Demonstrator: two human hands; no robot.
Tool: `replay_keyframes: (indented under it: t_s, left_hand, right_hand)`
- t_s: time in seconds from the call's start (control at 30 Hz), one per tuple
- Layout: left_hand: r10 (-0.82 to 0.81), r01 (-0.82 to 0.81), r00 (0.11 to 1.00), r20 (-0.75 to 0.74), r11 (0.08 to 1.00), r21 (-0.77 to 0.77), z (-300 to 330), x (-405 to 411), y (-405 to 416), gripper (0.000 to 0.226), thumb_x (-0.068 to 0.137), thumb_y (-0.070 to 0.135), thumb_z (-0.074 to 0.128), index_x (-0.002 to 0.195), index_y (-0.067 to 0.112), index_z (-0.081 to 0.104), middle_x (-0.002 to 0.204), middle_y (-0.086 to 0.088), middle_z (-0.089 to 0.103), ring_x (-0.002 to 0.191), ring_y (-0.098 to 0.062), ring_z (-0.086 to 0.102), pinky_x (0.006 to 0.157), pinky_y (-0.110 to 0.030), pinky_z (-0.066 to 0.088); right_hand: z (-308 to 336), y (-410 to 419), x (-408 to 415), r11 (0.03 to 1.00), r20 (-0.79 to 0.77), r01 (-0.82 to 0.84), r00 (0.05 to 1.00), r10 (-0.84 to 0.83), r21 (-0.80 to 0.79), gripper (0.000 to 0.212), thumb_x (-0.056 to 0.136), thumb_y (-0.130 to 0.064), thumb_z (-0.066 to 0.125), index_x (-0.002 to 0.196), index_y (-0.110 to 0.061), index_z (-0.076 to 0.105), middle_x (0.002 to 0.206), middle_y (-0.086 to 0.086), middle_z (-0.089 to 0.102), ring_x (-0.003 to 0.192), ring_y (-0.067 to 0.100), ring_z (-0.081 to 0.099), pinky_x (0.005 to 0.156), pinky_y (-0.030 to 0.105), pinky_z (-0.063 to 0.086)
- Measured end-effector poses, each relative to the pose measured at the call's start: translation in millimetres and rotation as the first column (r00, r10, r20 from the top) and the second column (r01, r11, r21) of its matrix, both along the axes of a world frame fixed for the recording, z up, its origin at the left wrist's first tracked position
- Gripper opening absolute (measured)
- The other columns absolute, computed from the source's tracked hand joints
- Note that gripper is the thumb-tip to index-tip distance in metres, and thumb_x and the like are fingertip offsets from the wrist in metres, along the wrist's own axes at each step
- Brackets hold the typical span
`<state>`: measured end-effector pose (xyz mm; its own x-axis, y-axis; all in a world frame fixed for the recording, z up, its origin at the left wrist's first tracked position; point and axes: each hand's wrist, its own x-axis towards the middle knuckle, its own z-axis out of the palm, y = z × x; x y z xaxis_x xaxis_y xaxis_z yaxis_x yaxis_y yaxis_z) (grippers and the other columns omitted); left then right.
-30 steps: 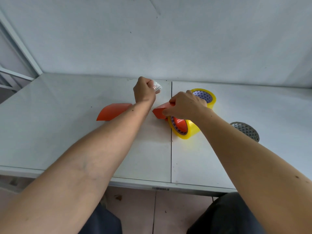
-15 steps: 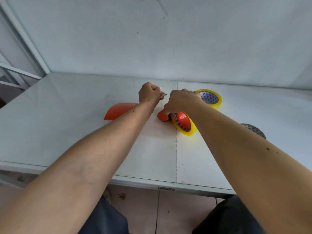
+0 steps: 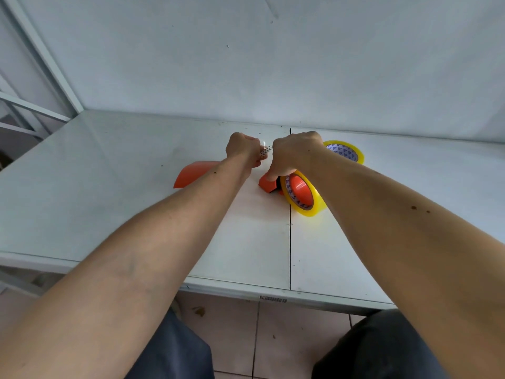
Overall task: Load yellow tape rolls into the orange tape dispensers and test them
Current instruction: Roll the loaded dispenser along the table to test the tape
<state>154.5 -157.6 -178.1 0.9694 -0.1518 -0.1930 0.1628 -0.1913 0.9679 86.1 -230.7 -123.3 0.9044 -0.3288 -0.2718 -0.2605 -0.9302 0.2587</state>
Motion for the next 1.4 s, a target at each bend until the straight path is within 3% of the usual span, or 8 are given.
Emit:
replay_keyframes:
  t_s: [0.3, 0.43, 0.73, 0.9, 1.1, 1.17, 1.27, 1.4]
  left_hand:
    - [0.095, -0.095, 0.995, -0.041, 0.995, -0.008, -5.2, -1.3, 11.2, 0.03, 0.094, -0.001, 0.04, 0.068, 0.009, 0.05, 0.088, -0.014, 0.068, 0.077, -0.03, 0.073, 0.078, -0.042, 0.061]
    - [0.089, -0.089, 0.995, -0.036, 0.996, -0.005, -5.3, -6.9, 10.5, 0.029, 0.095, 0.0, 0.04, 0.069, 0.01, 0.049, 0.093, -0.015, 0.07, 0.077, -0.029, 0.072, 0.08, -0.041, 0.06]
    - [0.106, -0.106, 0.994, -0.001, 0.994, 0.003, -1.4, -14.6, 5.3, 0.029, 0.092, 0.0, 0.039, 0.067, 0.011, 0.047, 0.101, -0.017, 0.067, 0.071, -0.027, 0.071, 0.075, -0.041, 0.06]
    - [0.043, -0.044, 0.999, 0.03, 0.998, 0.034, 1.4, -19.3, 6.4, 0.027, 0.089, 0.001, 0.045, 0.065, 0.01, 0.053, 0.091, -0.014, 0.068, 0.076, -0.027, 0.074, 0.076, -0.041, 0.06]
    - [0.014, -0.016, 1.0, 0.027, 0.997, 0.074, -0.8, -16.9, 9.8, 0.025, 0.088, 0.0, 0.045, 0.067, 0.011, 0.054, 0.086, -0.014, 0.067, 0.09, -0.033, 0.074, 0.08, -0.046, 0.059]
    - [-0.003, 0.002, 1.0, 0.017, 0.997, 0.083, -3.4, -14.4, 10.6, 0.011, 0.088, 0.002, 0.05, 0.085, 0.007, 0.059, 0.1, -0.017, 0.069, 0.093, -0.031, 0.073, 0.083, -0.045, 0.059]
    - [-0.058, 0.058, 0.998, -0.008, 0.985, 0.164, -6.2, -16.5, 14.2, 0.045, 0.089, 0.006, 0.05, 0.134, 0.008, 0.045, 0.134, -0.016, 0.054, 0.116, -0.03, 0.06, 0.096, -0.038, 0.053]
    - [-0.234, 0.204, 0.971, 0.038, 0.907, 0.369, -6.1, -22.5, 16.0, 0.061, 0.096, 0.006, 0.039, 0.152, 0.016, 0.019, 0.15, -0.009, 0.038, 0.128, -0.029, 0.047, 0.088, -0.025, 0.036]
  right_hand:
    - [-21.5, -21.2, -21.1, 0.959, 0.042, 0.103, 0.992, -0.118, 0.264, 0.051, 0.087, -0.056, 0.035, 0.111, -0.018, 0.059, 0.13, 0.019, 0.045, 0.115, 0.034, 0.047, 0.086, 0.042, 0.042]
    - [-15.4, -28.6, -21.8, 0.916, 0.071, 0.069, 0.992, -0.105, 0.395, 0.028, 0.086, -0.039, 0.047, 0.087, -0.012, 0.055, 0.105, 0.01, 0.055, 0.095, 0.025, 0.051, 0.068, 0.032, 0.04]
    - [-15.3, -34.1, -28.6, 0.95, 0.089, 0.043, 0.993, -0.073, 0.311, 0.077, 0.069, -0.073, 0.056, 0.124, -0.021, 0.062, 0.122, 0.005, 0.062, 0.113, 0.028, 0.057, 0.089, 0.039, 0.051]
    - [-9.0, -29.2, -26.0, 0.95, 0.073, 0.043, 0.995, -0.069, 0.309, 0.046, 0.068, -0.06, 0.064, 0.09, -0.02, 0.061, 0.096, 0.005, 0.063, 0.095, 0.028, 0.059, 0.077, 0.035, 0.049]
    - [-2.6, -27.9, -29.0, 0.943, 0.069, 0.062, 0.994, -0.089, 0.326, 0.038, 0.07, -0.05, 0.068, 0.085, -0.019, 0.053, 0.088, 0.004, 0.057, 0.091, 0.028, 0.057, 0.077, 0.036, 0.047]
    - [-0.4, -26.8, -31.0, 0.946, 0.051, 0.074, 0.994, -0.095, 0.315, 0.042, 0.07, -0.05, 0.069, 0.095, -0.019, 0.053, 0.093, 0.004, 0.056, 0.093, 0.028, 0.057, 0.082, 0.039, 0.049]
    - [0.4, -25.3, -32.6, 0.955, 0.027, 0.077, 0.996, -0.089, 0.286, 0.045, 0.071, -0.05, 0.069, 0.1, -0.02, 0.051, 0.097, 0.004, 0.057, 0.097, 0.029, 0.056, 0.091, 0.042, 0.049]
    - [2.1, -24.8, -34.5, 0.958, 0.008, 0.103, 0.994, -0.109, 0.266, 0.05, 0.068, -0.053, 0.07, 0.099, -0.022, 0.047, 0.104, 0.006, 0.056, 0.102, 0.031, 0.057, 0.094, 0.044, 0.049]
